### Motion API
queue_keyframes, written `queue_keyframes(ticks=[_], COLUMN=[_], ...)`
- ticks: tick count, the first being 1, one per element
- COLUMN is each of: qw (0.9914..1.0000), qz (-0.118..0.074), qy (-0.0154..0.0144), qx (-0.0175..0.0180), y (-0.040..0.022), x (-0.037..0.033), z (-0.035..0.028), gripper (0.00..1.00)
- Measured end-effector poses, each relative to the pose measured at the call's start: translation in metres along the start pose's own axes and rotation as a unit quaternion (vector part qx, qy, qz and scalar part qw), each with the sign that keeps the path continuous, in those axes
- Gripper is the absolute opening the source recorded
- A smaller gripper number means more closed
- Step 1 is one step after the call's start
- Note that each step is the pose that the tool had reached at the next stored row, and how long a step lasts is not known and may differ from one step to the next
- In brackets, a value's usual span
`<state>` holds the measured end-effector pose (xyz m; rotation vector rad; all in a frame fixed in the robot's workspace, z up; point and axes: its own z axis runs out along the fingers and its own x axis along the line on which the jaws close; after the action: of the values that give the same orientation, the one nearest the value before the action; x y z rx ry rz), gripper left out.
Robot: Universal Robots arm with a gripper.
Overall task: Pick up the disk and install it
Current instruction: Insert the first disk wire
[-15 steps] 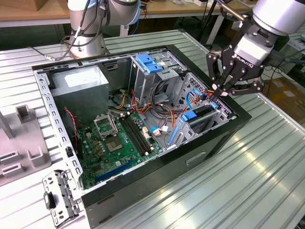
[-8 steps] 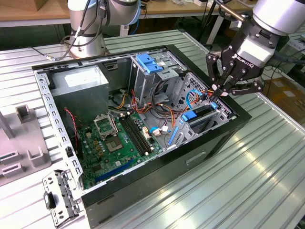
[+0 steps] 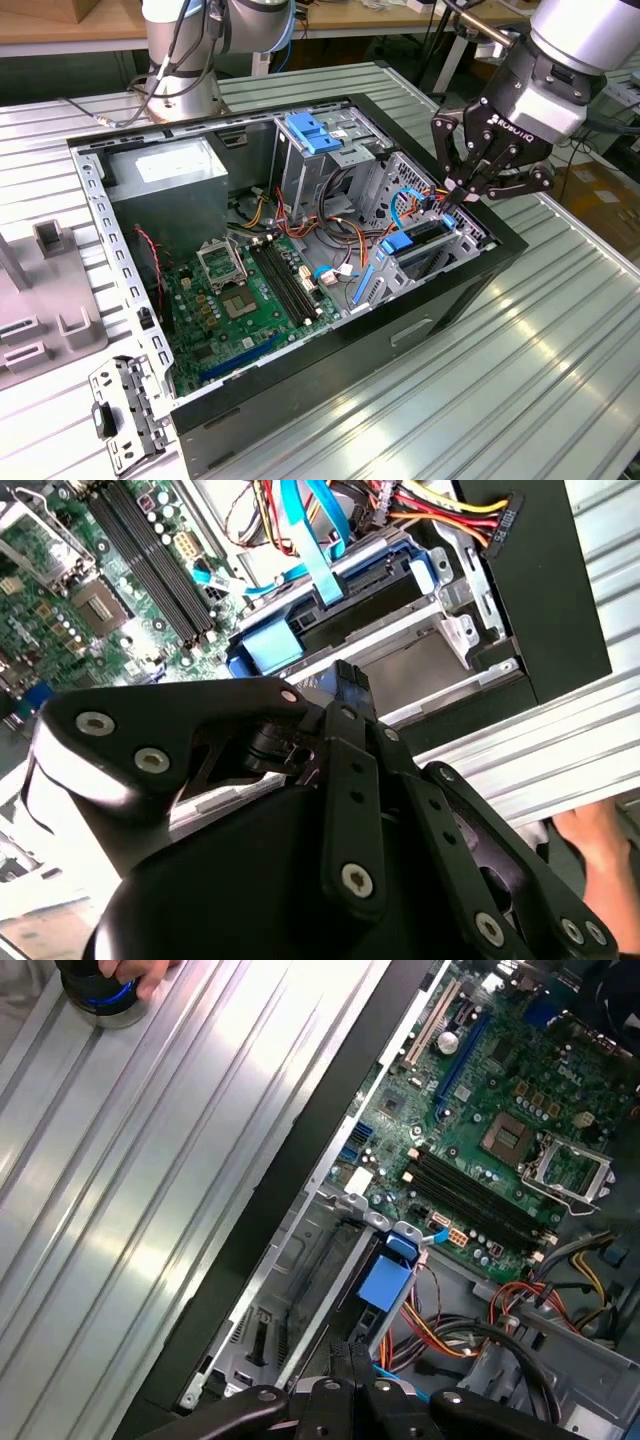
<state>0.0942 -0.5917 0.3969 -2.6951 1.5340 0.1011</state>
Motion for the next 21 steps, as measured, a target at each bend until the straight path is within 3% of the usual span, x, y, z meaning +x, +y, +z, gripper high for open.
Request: queue_keyframes(ticks=[6,10,13,14,17,18,19,21], qw=[0.99923,0.99726,0.99497,0.99369,0.99102,0.99001,0.98817,0.98622], qz=[-0.039,-0.074,-0.100,-0.112,-0.133,-0.141,-0.153,-0.165], qy=[-0.0001,-0.0001,-0.0001,-0.0002,-0.0002,-0.0002,-0.0002,-0.0002], qx=[-0.0030,-0.0056,-0.0076,-0.0085,-0.0101,-0.0107,-0.0116,-0.0126], y=[0.0000,0.0000,0.0000,0.0000,0.0000,0.0000,0.0000,0.0000], x=[0.0000,0.0000,0.0000,0.0000,0.0000,0.0000,0.0000,0.0000], z=[0.0003,0.0004,0.0004,0.0005,0.0005,0.0005,0.0005,0.0005], gripper=[0.11,0.11,0.11,0.11,0.11,0.11,0.11,0.11])
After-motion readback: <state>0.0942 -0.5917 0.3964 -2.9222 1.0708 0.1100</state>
